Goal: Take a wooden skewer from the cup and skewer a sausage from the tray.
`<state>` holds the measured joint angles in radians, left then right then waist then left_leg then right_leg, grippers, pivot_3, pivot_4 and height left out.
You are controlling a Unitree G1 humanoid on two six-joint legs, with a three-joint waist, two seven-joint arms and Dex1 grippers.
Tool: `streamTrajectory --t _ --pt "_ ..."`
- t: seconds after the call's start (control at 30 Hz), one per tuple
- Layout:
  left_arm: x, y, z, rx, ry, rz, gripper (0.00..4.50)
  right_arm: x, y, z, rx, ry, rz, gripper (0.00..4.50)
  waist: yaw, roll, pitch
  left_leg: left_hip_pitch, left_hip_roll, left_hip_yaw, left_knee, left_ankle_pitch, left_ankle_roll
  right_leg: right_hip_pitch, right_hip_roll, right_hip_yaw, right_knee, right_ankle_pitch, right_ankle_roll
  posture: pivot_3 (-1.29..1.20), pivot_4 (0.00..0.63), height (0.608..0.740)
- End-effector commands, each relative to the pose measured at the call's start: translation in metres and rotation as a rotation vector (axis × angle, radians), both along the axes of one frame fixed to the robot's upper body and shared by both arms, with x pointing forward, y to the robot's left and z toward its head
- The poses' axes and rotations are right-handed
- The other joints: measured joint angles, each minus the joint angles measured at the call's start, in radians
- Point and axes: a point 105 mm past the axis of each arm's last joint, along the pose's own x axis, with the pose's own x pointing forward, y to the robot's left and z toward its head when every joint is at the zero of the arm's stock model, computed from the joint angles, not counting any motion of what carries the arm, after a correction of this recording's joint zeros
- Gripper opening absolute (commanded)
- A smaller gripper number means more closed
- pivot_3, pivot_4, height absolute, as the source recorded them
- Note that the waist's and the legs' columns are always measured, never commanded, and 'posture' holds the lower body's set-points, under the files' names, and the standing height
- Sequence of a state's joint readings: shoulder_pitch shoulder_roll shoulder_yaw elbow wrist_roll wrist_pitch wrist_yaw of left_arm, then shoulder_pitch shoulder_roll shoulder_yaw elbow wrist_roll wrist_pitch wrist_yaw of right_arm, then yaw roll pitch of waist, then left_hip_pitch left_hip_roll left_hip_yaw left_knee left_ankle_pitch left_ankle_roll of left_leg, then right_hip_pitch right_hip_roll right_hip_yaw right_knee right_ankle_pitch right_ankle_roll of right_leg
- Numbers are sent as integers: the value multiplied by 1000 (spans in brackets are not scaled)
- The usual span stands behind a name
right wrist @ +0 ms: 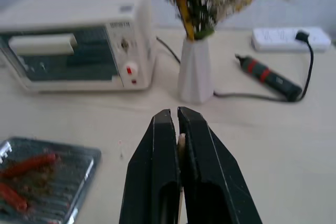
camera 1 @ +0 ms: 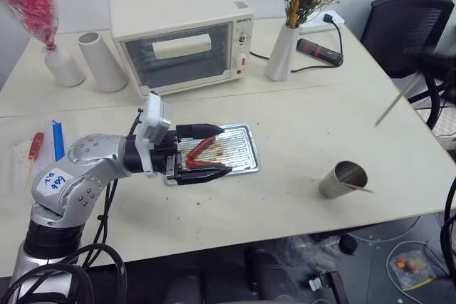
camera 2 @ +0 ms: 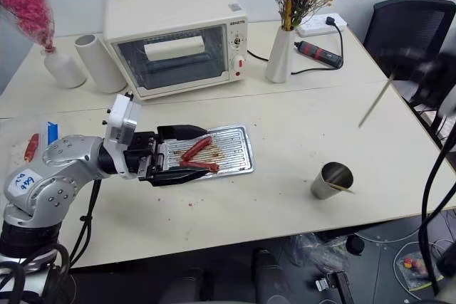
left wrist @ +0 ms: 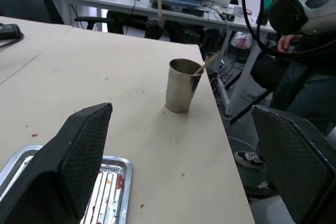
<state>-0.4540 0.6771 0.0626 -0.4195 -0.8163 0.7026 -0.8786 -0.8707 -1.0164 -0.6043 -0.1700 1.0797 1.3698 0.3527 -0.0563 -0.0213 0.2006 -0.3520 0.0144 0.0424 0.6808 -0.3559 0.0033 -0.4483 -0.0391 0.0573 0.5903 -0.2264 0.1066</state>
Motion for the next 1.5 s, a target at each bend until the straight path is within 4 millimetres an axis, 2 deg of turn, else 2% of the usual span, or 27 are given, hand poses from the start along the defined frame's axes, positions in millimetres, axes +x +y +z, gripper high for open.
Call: streamTrajectory --t 0.03,0.17,0.3,0.4,0.43,0.53,0.77,1.0,1.33,1.5 --pt "1 2 10 -31 -66 55 4500 5 18 19 69 -11 85 2 1 0 0 0 0 -1 0 0 0 0 0 0 0 0 0 0 150 740" --pt "9 7 17 -94 -87 163 4500 22 59 19 191 30 232 2 0 0 0 -1 1 -1 0 0 0 0 -1 1 0 0 0 0 150 740" --pt "13 10 21 -133 -112 261 4500 43 114 -5 307 134 348 2 1 0 -1 -2 2 -3 0 0 0 -5 -3 2 7 1 1 0 150 740" --pt "15 8 26 -162 -141 315 4500 53 140 -18 399 206 375 2 11 1 -1 -16 0 -4 2 4 -2 -22 -7 1 14 1 1 0 150 740" --pt "16 8 28 -173 -152 336 4500 57 149 -21 433 234 384 2 16 1 -1 -23 -1 -4 4 8 -8 -30 -8 0 17 1 1 0 150 740" --pt "21 8 31 -193 -189 396 4500 65 166 -27 517 307 393 2 23 1 -2 -26 -1 -3 4 9 -9 -34 -9 -3 18 1 1 0 150 740" --pt "27 7 27 -212 -229 492 4500 70 183 -32 569 391 403 2 24 1 -2 -25 -2 -2 4 9 -8 -32 -8 -4 17 1 0 0 150 740" --pt "27 5 26 -217 -251 512 4500 67 192 -19 607 403 448 2 8 1 -2 -24 -1 -2 4 7 -3 -32 -7 -3 20 1 0 0 150 740" --pt "37 -5 39 -300 -303 520 4500 64 198 -19 631 434 466 2 0 1 -2 -23 -1 -2 4 8 -1 -31 -7 -3 20 3 -1 0 150 740" --pt "41 -7 43 -319 -316 518 3423 63 199 -20 639 445 463 0 0 1 -2 -23 -1 -2 4 8 -1 -31 -7 -3 20 3 -1 0 150 740"
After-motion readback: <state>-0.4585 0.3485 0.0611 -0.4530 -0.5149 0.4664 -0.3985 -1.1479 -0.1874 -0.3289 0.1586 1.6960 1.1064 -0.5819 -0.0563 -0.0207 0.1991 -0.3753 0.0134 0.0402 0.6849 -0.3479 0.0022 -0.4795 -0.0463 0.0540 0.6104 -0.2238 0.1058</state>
